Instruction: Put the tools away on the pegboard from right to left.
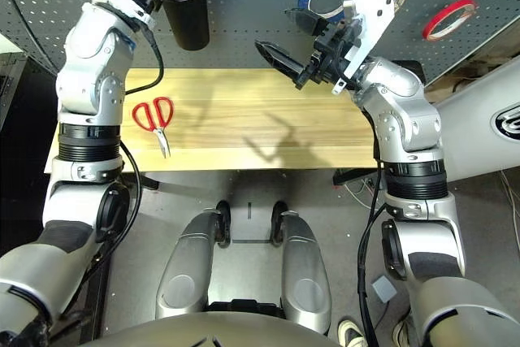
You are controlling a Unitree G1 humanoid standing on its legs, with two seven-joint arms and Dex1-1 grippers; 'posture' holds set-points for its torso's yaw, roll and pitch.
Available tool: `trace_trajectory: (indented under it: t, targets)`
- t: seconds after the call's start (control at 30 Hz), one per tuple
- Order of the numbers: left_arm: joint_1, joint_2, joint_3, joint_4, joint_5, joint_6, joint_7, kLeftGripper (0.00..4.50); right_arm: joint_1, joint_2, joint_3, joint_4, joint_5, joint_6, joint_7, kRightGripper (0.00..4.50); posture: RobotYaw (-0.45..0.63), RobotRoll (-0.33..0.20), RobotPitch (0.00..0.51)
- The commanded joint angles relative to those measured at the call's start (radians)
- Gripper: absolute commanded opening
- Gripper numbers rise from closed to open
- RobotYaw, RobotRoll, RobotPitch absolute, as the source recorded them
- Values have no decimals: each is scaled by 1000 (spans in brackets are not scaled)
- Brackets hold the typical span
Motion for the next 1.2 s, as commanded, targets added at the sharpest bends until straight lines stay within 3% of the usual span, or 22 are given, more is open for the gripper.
trace_trajectory:
  t: [0.03, 0.33, 0.47, 0.57, 0.8, 1.0, 1.2]
  targets:
    - [20, 43, 0, -117, -16, 91, -28, 4464, 12, -1, 4, -5, -2, -6, 7, 4500, 21, 0, 275]
    - [62, 179, 81, -325, -110, 309, -63, 4464, -13, 21, 19, 37, -8, -20, 28, 4500, 83, 0, 277]
    - [154, 274, 113, -388, -96, 354, -84, 4464, -21, 25, 30, 67, -22, -36, 47, 4500, 103, 0, 278]
    - [222, 319, 158, -445, -140, 431, -96, 4464, -30, 29, 36, 83, -23, -43, 56, 4500, 124, 0, 281]
    - [285, 352, 154, -539, -297, 633, -152, 4464, -25, 38, 63, 98, -47, -67, 91, 4500, 145, 0, 286]
    - [410, 408, 151, -621, -396, 787, -191, 4464, -6, 42, 72, 66, -40, -55, 90, 4500, 135, 0, 296]
    - [527, 378, 130, -556, -359, 842, -116, 4464, 24, 33, 80, 15, -35, -42, 99, 4500, 110, 0, 313]
